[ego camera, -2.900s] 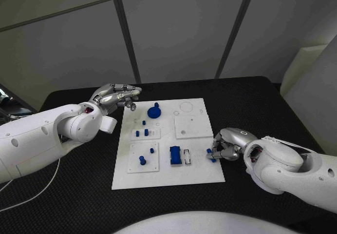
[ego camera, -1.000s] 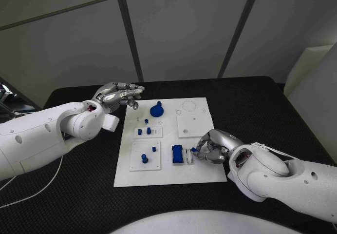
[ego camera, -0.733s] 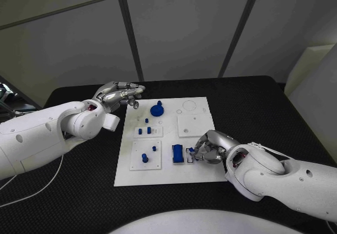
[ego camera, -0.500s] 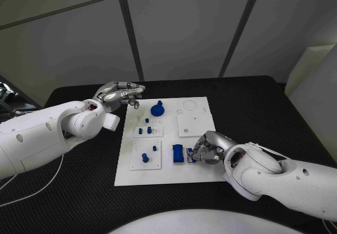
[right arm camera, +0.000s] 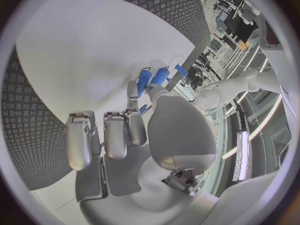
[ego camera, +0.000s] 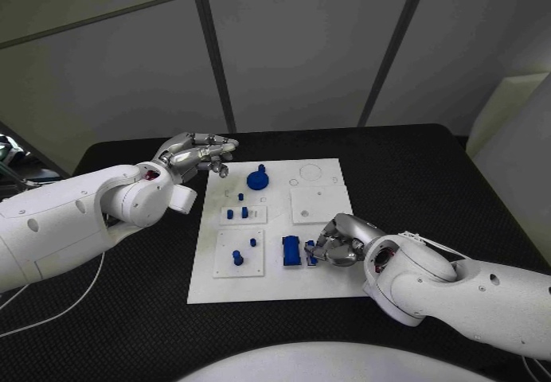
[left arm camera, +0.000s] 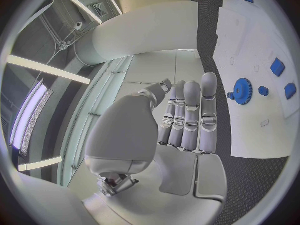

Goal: Assemble the parts on the task board

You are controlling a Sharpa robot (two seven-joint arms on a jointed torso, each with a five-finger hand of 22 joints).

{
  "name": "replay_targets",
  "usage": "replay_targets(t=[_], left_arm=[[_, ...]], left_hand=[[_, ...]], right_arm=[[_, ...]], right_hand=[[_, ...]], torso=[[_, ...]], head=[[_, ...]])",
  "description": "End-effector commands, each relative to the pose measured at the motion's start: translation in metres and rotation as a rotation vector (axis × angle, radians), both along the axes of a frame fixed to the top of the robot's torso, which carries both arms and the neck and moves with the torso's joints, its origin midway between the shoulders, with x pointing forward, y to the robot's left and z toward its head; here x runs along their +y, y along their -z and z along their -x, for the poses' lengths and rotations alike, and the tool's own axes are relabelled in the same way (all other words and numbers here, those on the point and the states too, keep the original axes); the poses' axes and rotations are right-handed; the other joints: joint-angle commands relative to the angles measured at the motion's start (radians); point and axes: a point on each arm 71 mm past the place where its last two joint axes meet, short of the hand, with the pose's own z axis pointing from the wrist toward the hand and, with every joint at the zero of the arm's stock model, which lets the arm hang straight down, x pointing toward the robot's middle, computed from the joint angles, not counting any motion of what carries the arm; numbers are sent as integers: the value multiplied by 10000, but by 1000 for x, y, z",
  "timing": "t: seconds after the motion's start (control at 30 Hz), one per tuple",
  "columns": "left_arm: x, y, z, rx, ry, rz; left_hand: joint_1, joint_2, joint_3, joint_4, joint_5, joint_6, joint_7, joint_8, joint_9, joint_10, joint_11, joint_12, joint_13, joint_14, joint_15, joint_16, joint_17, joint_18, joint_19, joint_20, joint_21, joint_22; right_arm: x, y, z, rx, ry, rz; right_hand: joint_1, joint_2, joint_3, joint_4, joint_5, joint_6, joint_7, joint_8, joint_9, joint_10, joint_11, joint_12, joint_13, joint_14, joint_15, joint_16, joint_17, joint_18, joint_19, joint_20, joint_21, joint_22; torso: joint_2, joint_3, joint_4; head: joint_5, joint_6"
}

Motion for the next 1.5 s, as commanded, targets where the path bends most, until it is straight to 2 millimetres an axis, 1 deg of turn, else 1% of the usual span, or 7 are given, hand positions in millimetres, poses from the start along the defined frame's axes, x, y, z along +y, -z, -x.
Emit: replay_targets(t=[0.03,0.27,0.7,1.0,1.13,1.27,1.5], left_arm=[[-1,-1,0,1,109,84],[-1,-1,0,14,107,75],[0,-1,0,23,99,67],[0,-1,0,23,90,64],[-1,-1,0,19,89,66],[-2,-1,-1,19,102,73],[-2,0,-1,17,86,68]], left_hand=[[-18,56,11,57,47,-95,9,64,18,-90,-6,79,-14,-78,0,-64,-17,-43,-40,-4,-31,-16],[-27,56,11,60,45,-117,14,92,21,-108,-1,105,-23,-85,4,-65,-26,-43,-39,-1,-41,-19],[-27,56,11,60,45,-117,14,92,21,-108,-1,105,-23,-85,4,-65,-26,-43,-39,-1,-41,-19],[-27,56,11,60,45,-117,14,92,21,-108,-1,105,-23,-85,4,-65,-26,-43,-39,-1,-41,-19],[-27,58,13,60,46,-125,14,103,23,-115,-1,115,-26,-87,5,-66,-30,-43,-38,0,-45,-21],[-27,59,14,60,46,-128,15,108,23,-119,0,119,-28,-89,5,-66,-32,-43,-38,0,-47,-21],[-27,59,14,60,46,-128,15,108,23,-119,0,119,-28,-89,5,-66,-32,-43,-38,0,-47,-21]], right_arm=[[3,0,1,24,-130,38],[3,0,0,-55,-213,-4],[1,0,0,-77,-278,18],[-3,0,0,-165,-355,40],[-6,0,-2,-303,-323,103],[-10,3,-6,-336,-242,201],[-9,4,-8,-365,-312,48]], right_hand=[[-178,-22,-149,57,60,61,-1,72,47,426,-88,6,1442,794,-64,56,1232,-75,1036,-100,64,2635],[-912,-33,-846,154,-110,27,16,107,172,437,-73,12,1459,790,-57,42,1214,-75,1036,-109,64,2635],[-850,23,-1150,79,-366,11,-12,128,257,441,-94,11,1469,792,-75,43,1220,-75,1036,-119,64,2635],[374,152,-1345,-512,-1708,-62,-37,146,404,426,-120,-24,1470,789,-102,28,1205,-70,1023,-150,49,2624],[587,215,-1379,-621,-1894,-79,-40,135,424,425,-122,-25,1474,789,-101,28,1207,-69,1021,-148,46,2621],[1045,388,-1322,-883,-2630,-79,-58,122,453,427,-138,-22,1483,792,-113,35,1222,-69,1021,-155,47,2622],[1093,427,-1379,-922,-2865,-64,-43,111,466,431,-128,-17,1491,792,-107,30,1215,-68,1019,-154,44,2620]], torso=[[4,7,0],[0,2,-5],[-9,6,-7],[-9,6,-7],[-17,8,-19],[-38,-2,-12],[-27,3,1]], head=[[10,13],[20,-15],[32,-1],[25,36],[10,60],[-2,70],[7,142]])
